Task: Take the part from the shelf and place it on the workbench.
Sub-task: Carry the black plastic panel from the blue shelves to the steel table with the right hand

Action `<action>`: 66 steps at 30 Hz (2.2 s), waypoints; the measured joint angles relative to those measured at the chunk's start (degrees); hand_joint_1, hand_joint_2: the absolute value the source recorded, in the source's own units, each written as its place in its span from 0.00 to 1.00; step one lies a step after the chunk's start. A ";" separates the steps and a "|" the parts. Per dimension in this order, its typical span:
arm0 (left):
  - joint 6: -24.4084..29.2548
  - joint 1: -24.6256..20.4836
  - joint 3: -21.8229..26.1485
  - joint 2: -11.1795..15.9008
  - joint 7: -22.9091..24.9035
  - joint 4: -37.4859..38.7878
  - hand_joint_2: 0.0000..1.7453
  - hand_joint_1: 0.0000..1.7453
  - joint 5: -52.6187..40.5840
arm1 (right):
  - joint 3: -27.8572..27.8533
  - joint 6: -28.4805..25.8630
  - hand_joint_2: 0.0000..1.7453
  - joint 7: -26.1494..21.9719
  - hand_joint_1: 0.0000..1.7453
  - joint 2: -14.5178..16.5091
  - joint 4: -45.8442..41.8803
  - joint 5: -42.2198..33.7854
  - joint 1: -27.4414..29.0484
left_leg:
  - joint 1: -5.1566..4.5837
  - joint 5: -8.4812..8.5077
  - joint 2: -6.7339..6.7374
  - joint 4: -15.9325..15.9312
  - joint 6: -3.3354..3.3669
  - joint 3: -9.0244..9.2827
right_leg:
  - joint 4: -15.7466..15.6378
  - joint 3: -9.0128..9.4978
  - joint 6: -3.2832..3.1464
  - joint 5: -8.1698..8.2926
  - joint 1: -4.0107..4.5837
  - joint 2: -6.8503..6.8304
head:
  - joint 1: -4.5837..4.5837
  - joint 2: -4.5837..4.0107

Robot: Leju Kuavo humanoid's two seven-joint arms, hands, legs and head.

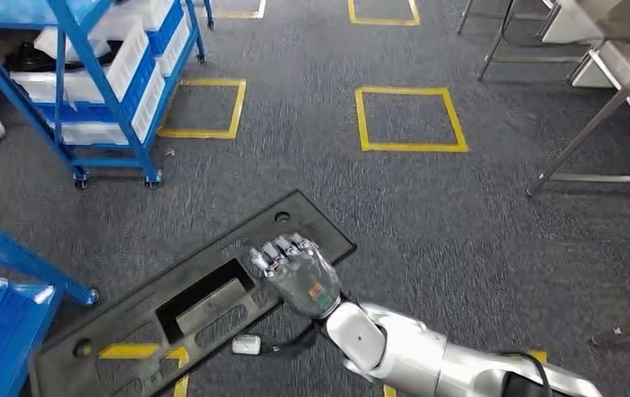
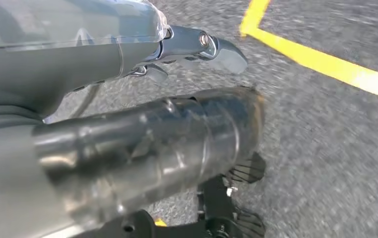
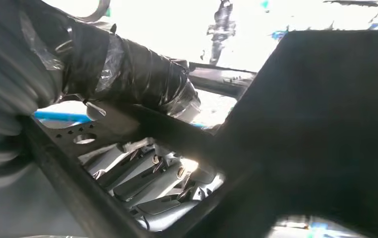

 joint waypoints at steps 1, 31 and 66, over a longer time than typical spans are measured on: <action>-0.04 0.06 0.00 0.02 0.02 0.00 0.00 0.00 -0.02 | 0.01 -0.03 1.00 0.03 1.00 -0.19 -0.05 0.01 0.02 | 0.14 -1.62 -2.06 3.25 0.01 -1.45 | -0.26 0.24 -0.32 0.04 -0.19 0.69 | -0.01 -0.01; -7.59 0.48 4.28 -0.34 -4.51 -0.03 0.00 0.00 3.39 | -20.52 17.03 1.00 -20.26 1.00 -15.76 -2.80 -0.38 -6.62 | -1.05 0.33 -0.96 0.95 0.97 -1.50 | -0.36 -0.07 0.08 0.15 0.28 -0.58 | 0.14 0.01; -7.44 0.27 7.77 -1.04 -2.37 -0.05 0.00 0.00 2.62 | -28.14 18.55 1.00 -19.61 1.00 -25.32 -11.99 -2.39 -2.91 | -0.69 -3.27 -4.59 13.14 0.49 -8.81 | -0.06 0.35 0.09 -0.40 -0.37 3.40 | 0.08 0.00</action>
